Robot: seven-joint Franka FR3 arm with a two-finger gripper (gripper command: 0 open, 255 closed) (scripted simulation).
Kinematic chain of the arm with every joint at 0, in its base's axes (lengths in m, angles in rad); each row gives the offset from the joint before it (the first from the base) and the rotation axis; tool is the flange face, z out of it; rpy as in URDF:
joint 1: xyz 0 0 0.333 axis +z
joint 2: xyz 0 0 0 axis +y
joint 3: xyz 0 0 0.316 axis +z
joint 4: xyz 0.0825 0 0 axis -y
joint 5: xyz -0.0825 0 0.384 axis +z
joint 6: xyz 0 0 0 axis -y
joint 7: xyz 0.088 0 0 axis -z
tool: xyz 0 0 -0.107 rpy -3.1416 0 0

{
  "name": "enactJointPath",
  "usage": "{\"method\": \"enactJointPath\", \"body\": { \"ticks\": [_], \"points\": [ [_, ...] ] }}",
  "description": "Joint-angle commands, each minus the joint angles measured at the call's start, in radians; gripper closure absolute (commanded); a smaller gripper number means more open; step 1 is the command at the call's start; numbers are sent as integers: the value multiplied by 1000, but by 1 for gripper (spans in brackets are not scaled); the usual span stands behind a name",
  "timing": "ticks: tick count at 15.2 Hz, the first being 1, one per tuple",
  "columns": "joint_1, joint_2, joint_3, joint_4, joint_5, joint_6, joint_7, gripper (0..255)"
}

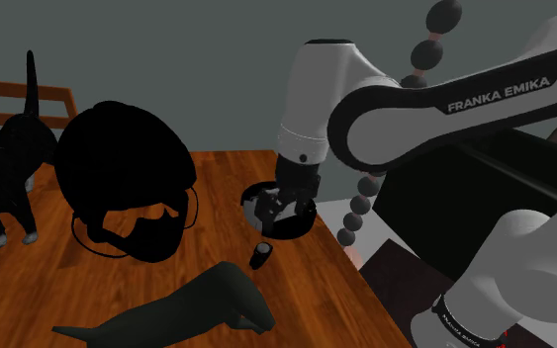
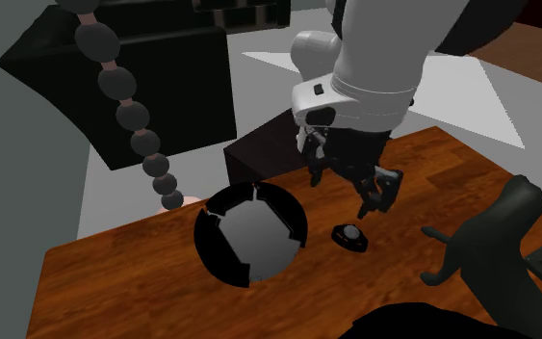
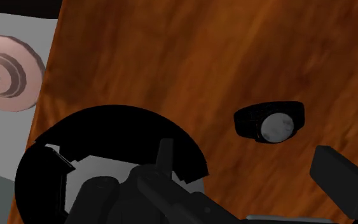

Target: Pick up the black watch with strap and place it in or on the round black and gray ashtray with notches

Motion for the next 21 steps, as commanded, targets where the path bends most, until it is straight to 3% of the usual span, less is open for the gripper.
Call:
{"method": "enactJointPath", "body": {
  "ticks": [1,3,11,19,20,21],
  "points": [
    [4,63,39,25,-22,34,52,0],
    [6,137,76,57,-60,67,109,0],
    [4,207,90,9,-98,176,140,0],
    [4,207,90,9,-98,176,140,0],
    [4,207,90,9,-98,176,140,255],
    [4,207,90,9,-98,176,140,255]
  ]
}}
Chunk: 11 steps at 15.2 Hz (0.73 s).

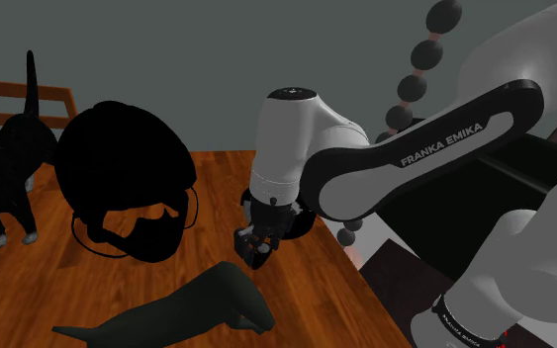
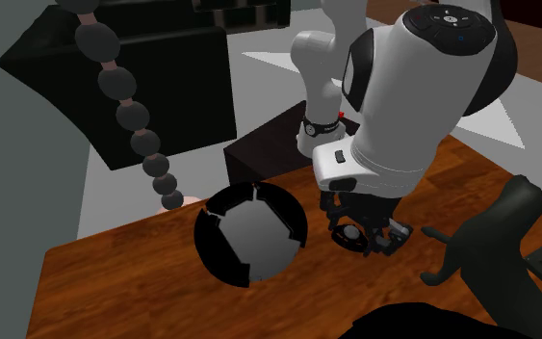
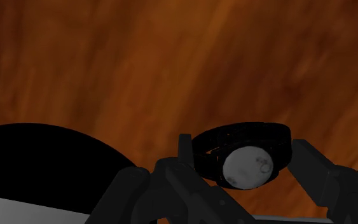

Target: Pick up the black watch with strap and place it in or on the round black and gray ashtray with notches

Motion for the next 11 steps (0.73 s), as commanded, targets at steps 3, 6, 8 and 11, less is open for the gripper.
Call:
{"method": "enactJointPath", "body": {
  "ticks": [3,6,8,11],
  "points": [
    [0,0,0,0,0,0,0,255],
    [0,0,0,0,0,0,0,255],
    [0,0,0,0,0,0,0,255],
    [1,-27,-4,18,16,-42,-12,255]
  ]
}}
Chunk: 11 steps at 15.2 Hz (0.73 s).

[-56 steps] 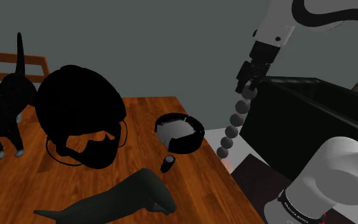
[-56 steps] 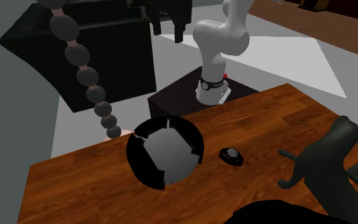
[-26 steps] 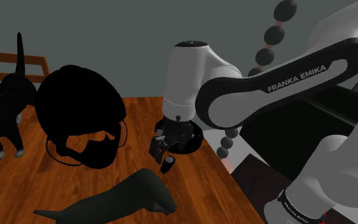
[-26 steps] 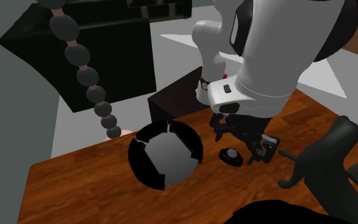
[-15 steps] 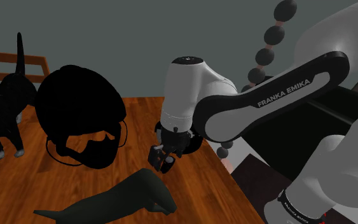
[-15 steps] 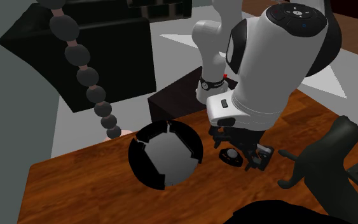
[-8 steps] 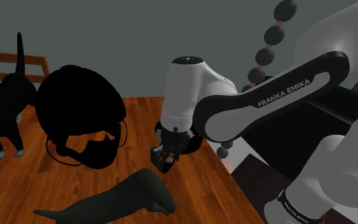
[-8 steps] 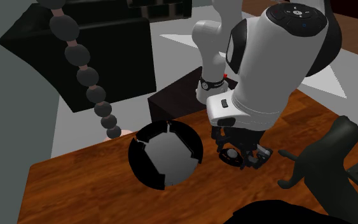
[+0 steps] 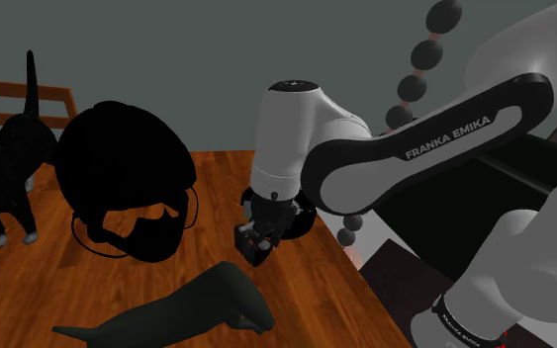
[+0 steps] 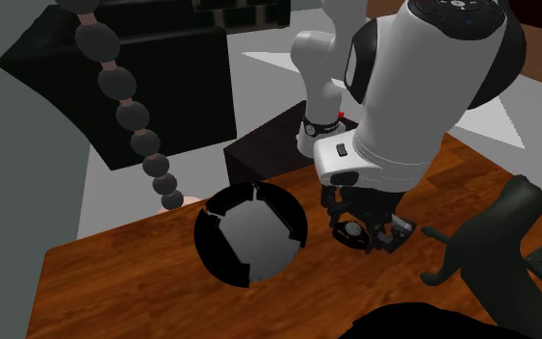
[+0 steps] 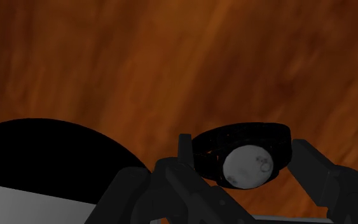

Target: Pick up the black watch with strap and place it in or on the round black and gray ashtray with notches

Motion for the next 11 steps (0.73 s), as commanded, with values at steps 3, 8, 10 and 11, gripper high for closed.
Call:
{"method": "enactJointPath", "body": {
  "ticks": [3,8,10,11],
  "points": [
    [2,-34,-7,26,18,-56,-14,255],
    [3,-70,-16,64,35,-127,-28,255],
    [3,-83,-20,81,40,-155,-32,255],
    [4,-88,-22,89,42,-169,-34,255]
  ]
}}
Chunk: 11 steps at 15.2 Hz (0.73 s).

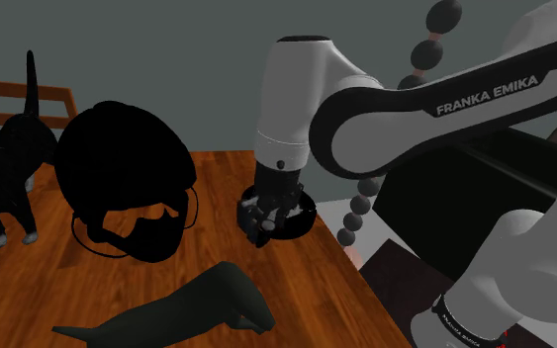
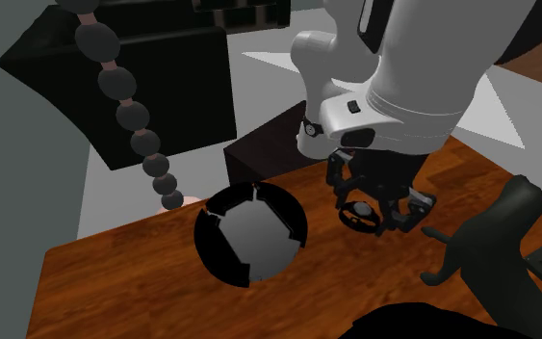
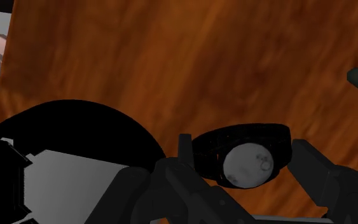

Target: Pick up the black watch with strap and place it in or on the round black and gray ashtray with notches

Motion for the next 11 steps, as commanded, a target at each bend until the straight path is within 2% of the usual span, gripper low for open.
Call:
{"method": "enactJointPath", "body": {
  "ticks": [1,9,11],
  "points": [
    [0,-10,-4,18,4,-28,-4,255],
    [-1,-45,-18,93,14,-135,-14,255],
    [-20,-49,-50,89,8,-137,-64,255]
  ]
}}
